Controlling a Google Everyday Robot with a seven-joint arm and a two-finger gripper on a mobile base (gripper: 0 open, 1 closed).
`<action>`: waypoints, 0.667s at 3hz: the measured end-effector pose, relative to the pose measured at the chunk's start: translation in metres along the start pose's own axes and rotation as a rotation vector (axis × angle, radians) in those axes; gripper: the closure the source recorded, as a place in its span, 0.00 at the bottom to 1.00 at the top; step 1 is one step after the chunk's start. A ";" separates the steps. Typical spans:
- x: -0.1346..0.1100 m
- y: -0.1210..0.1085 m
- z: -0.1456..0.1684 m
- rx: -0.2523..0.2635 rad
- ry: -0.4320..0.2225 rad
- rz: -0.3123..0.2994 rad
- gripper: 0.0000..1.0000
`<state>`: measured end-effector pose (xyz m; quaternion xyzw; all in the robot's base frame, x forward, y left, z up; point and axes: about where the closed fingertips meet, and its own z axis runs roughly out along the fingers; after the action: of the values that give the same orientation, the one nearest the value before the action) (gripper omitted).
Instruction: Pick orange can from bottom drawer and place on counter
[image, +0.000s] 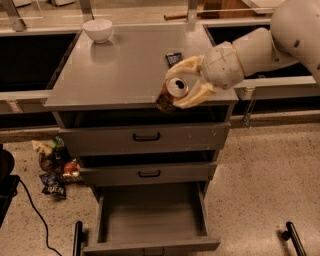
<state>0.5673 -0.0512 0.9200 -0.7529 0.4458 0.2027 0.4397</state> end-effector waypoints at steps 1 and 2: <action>0.005 -0.053 0.018 -0.075 0.002 0.030 1.00; -0.014 -0.078 0.012 -0.037 -0.012 -0.014 1.00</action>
Offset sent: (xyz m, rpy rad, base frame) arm 0.0420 0.0195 0.0083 -0.0352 0.0594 0.0289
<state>0.6275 -0.0171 0.9606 -0.7628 0.4339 0.2123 0.4299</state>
